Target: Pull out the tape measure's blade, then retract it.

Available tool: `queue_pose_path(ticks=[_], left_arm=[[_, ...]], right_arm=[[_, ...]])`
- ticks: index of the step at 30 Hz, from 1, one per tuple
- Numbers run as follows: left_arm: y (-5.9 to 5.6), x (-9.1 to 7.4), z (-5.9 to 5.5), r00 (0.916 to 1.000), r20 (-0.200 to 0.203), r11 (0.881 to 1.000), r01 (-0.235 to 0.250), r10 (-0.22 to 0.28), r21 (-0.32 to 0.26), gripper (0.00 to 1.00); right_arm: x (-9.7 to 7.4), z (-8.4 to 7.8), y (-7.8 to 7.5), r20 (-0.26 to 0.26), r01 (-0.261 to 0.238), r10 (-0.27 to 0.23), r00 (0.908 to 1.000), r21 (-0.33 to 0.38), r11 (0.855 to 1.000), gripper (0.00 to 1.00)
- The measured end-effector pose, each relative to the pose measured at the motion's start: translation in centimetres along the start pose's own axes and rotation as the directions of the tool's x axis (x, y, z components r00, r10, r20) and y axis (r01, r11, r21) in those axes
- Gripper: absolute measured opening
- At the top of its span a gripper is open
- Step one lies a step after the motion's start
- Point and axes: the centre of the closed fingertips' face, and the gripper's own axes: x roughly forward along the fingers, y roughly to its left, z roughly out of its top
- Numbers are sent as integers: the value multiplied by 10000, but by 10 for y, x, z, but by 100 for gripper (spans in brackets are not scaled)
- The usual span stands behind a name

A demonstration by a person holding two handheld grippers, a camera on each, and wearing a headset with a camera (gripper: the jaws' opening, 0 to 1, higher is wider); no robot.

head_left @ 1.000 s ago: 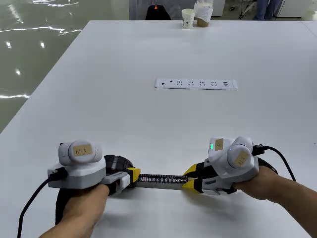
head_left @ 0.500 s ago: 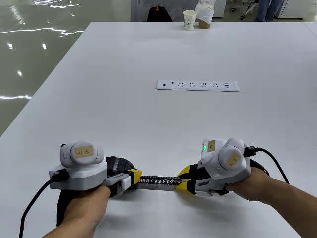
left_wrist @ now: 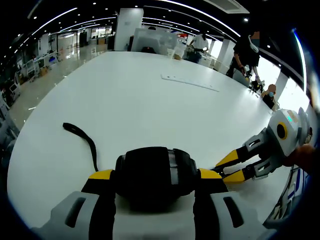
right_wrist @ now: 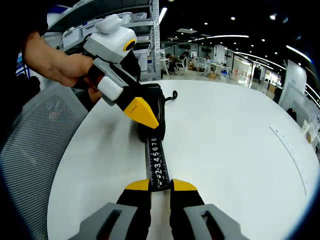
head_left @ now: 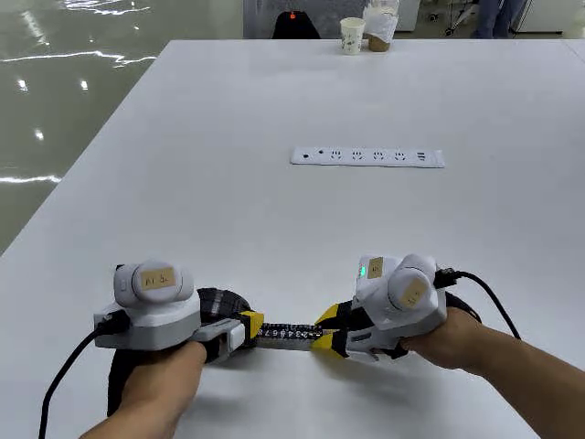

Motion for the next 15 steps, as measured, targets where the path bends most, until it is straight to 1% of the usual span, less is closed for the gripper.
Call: queue_pose_path(ticks=[15], left_arm=[[0,0,0,10000,-23,10000,3,-3,-54,58]], right_arm=[[11,10,1,118,-59,60,9999,-31,10000,10]])
